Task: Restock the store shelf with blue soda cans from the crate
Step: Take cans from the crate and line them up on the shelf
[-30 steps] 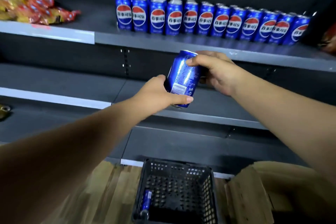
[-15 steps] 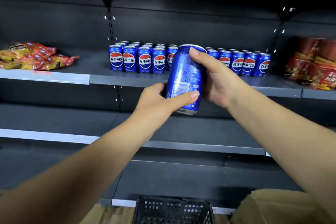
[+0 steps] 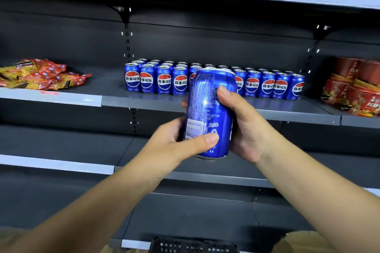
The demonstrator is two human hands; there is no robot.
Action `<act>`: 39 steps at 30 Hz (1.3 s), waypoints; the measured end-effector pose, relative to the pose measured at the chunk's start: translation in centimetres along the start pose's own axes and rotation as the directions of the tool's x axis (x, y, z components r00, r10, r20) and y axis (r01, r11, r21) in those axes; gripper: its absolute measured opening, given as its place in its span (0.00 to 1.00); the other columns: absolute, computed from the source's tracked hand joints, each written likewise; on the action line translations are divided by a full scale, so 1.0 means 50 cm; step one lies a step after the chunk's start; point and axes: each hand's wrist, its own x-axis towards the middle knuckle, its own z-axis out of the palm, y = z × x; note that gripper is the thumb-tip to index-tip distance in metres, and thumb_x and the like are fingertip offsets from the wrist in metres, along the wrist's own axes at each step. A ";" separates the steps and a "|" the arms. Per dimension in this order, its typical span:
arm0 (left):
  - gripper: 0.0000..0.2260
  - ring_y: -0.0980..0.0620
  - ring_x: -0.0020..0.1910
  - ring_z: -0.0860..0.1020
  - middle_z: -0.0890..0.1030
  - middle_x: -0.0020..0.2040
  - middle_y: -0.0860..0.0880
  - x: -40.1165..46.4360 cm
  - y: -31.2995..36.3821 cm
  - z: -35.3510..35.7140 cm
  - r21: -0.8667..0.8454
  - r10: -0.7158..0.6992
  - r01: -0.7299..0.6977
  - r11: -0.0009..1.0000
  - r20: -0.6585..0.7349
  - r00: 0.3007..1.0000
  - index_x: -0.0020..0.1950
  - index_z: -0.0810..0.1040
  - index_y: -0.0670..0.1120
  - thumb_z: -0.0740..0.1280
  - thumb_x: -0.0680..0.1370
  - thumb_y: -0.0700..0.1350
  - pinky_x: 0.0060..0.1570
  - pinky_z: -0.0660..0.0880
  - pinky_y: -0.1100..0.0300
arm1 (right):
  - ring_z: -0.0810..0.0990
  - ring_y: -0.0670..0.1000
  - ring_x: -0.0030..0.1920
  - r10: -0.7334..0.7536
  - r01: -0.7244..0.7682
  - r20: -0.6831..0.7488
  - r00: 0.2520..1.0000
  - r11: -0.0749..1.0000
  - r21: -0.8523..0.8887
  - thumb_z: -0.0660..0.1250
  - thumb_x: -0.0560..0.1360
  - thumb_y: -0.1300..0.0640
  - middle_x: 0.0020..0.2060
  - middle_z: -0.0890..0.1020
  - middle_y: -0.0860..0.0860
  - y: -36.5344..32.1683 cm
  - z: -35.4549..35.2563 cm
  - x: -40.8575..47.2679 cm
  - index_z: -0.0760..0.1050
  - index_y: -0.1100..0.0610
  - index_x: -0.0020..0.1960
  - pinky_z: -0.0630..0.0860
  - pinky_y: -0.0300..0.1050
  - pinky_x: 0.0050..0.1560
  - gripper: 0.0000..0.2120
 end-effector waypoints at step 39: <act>0.23 0.61 0.46 0.82 0.84 0.47 0.55 -0.011 0.049 0.009 0.110 -0.055 0.049 0.993 0.047 0.997 0.54 0.77 0.51 0.77 0.61 0.49 0.41 0.75 0.69 | 0.83 0.50 0.39 -0.155 0.096 -0.285 0.946 0.973 -0.211 0.74 0.56 0.55 0.39 0.84 0.52 -0.016 0.092 -0.042 0.77 0.58 0.50 0.81 0.46 0.43 0.23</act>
